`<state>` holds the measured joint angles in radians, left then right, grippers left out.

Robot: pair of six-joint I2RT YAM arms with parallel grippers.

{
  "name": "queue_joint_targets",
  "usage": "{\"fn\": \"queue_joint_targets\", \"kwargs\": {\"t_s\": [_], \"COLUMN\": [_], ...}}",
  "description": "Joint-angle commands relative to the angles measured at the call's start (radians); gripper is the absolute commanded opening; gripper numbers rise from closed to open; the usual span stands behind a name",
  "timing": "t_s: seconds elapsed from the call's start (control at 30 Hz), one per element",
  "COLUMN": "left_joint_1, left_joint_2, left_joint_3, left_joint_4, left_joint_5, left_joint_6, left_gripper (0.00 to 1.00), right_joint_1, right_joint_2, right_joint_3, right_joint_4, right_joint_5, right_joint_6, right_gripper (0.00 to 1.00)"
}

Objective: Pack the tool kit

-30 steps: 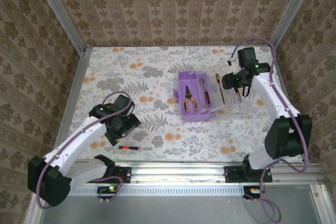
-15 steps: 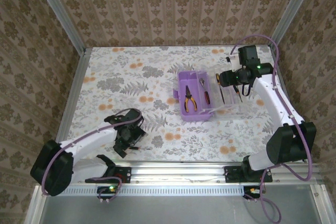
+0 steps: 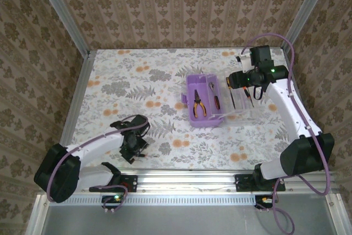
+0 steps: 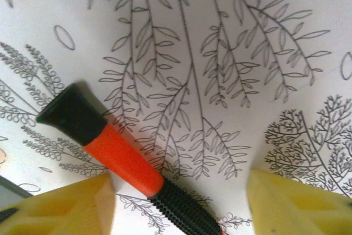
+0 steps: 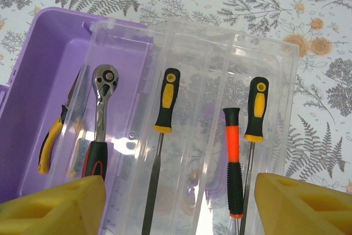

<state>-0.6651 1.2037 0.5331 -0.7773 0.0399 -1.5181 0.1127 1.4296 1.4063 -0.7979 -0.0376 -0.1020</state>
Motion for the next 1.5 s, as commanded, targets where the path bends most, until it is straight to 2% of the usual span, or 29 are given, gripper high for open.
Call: {"fn": "queue_joint_targets", "kwargs": {"t_s": [0.0, 0.13, 0.33, 0.47, 0.53, 0.8, 0.97, 1.07, 1.27, 1.47], "left_joint_1": [0.026, 0.053, 0.106, 0.126, 0.131, 0.114, 0.114, 0.112, 0.085, 0.033], "left_joint_2": [0.074, 0.14, 0.224, 0.271, 0.295, 0.323, 0.332, 0.352, 0.371, 0.382], "left_joint_3": [-0.005, 0.024, 0.088, 0.183, 0.248, 0.571, 0.758, 0.846, 0.907, 0.947], "left_joint_4": [0.23, 0.278, 0.359, 0.37, 0.368, 0.247, 0.2, 0.221, 0.437, 0.516], "left_joint_5": [-0.056, -0.057, -0.055, -0.056, -0.046, -0.023, 0.1, 0.234, 0.488, 0.577], "left_joint_6": [0.049, 0.104, 0.208, 0.332, 0.425, 0.703, 0.78, 0.784, 0.667, 0.615], "left_gripper": [0.55, 0.45, 0.23, 0.11, 0.01, 0.0, 0.0, 0.0, 0.0, 0.0], "right_joint_1": [0.011, 0.013, 0.016, 0.023, 0.024, 0.036, 0.08, 0.134, 0.244, 0.266], "right_joint_2": [-0.027, -0.031, -0.031, -0.067, -0.075, -0.119, -0.161, -0.166, -0.133, -0.064], "right_joint_3": [0.039, 0.04, 0.029, 0.028, 0.021, -0.02, -0.041, -0.05, -0.079, -0.071], "right_joint_4": [-0.046, -0.047, -0.055, -0.065, -0.065, -0.064, -0.057, -0.026, 0.119, 0.232], "right_joint_5": [0.001, 0.004, -0.012, -0.027, -0.05, -0.24, -0.358, -0.415, -0.468, -0.513], "right_joint_6": [0.002, -0.002, -0.001, -0.005, -0.01, 0.032, 0.071, 0.105, 0.204, 0.261], "right_gripper": [0.73, 0.73, 0.74, 0.74, 0.75, 0.82, 0.84, 0.84, 0.81, 0.74]}}
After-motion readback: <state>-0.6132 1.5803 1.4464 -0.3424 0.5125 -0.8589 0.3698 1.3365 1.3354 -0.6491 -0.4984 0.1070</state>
